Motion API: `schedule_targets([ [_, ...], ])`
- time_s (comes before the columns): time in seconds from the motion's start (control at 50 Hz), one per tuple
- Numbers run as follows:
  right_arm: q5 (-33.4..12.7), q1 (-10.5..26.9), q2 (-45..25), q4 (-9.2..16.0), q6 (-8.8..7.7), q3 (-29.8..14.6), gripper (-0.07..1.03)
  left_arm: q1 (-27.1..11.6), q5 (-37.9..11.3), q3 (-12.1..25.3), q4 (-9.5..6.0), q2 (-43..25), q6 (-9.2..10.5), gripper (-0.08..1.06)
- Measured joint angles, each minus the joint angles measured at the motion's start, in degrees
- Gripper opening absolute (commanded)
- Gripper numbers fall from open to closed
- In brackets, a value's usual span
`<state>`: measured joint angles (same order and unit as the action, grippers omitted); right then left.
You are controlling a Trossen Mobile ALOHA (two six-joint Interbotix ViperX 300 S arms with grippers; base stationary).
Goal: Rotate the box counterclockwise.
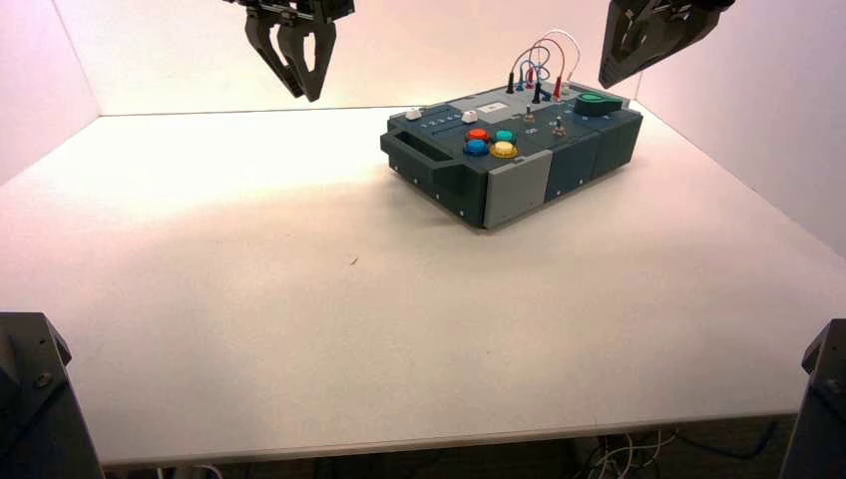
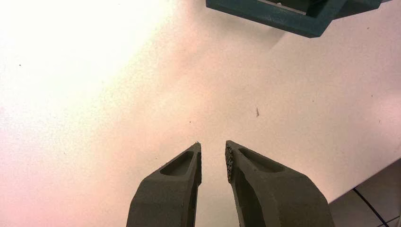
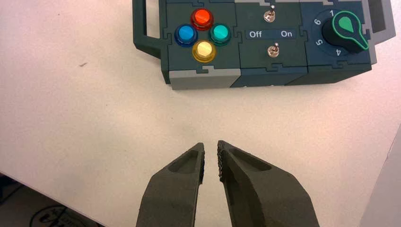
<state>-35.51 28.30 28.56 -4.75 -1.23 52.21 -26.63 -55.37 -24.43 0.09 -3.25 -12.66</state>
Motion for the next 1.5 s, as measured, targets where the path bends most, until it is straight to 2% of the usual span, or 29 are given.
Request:
schedule_targets([
  [0.5, 0.00, 0.00, -0.26, 0.00, 0.00, 0.00, 0.17, 0.00, -0.09, 0.44, 0.00, 0.00, 0.00, 0.30],
  [0.62, 0.09, -1.58, -0.26, 0.00, 0.18, -0.09, 0.17, 0.00, 0.79, 0.53, 0.18, 0.00, -0.35, 0.30],
  [0.68, 0.44, -3.43, -0.35, 0.09, 0.62, -0.09, 0.17, 0.00, 2.02, 0.53, 0.44, -0.18, -0.53, 0.30],
  [0.82, 1.14, -10.55, -0.70, 0.88, 1.49, -0.53, 0.17, 0.09, 4.48, 0.97, 0.70, -1.67, -0.62, 0.30],
  [0.84, 1.32, -12.57, -0.88, 1.49, 1.49, -0.97, 0.17, 0.18, 4.75, 1.14, 0.70, -2.02, -0.53, 0.30],
  [0.86, 1.41, -12.74, -0.88, 1.49, 1.49, -0.97, 0.17, 0.26, 4.92, 1.41, 0.70, -2.37, -0.62, 0.30],
  [0.98, 2.72, -19.95, -2.81, 2.81, 1.58, -3.08, 0.17, 1.23, 5.89, 3.96, 0.79, -5.01, -0.53, 0.30],
  [1.04, 3.16, -22.15, -4.31, 2.99, 1.58, -3.96, 0.17, 1.58, 6.15, 6.24, 0.79, -7.03, -0.62, 0.30],
  [1.16, 3.69, -27.25, -11.07, 3.25, 1.58, -8.44, 0.13, 2.11, 6.33, 10.02, 0.88, -10.55, -0.62, 0.30],
  [1.3, 3.78, -29.71, -19.25, 3.34, 1.58, -13.27, 0.02, 2.11, 6.24, 13.45, 0.88, -13.80, -0.70, 0.30],
  [1.5, 3.87, -30.67, -31.11, 3.43, 1.67, -20.21, -0.02, 2.46, 6.42, 16.26, 0.88, -17.75, -1.14, 0.30],
])
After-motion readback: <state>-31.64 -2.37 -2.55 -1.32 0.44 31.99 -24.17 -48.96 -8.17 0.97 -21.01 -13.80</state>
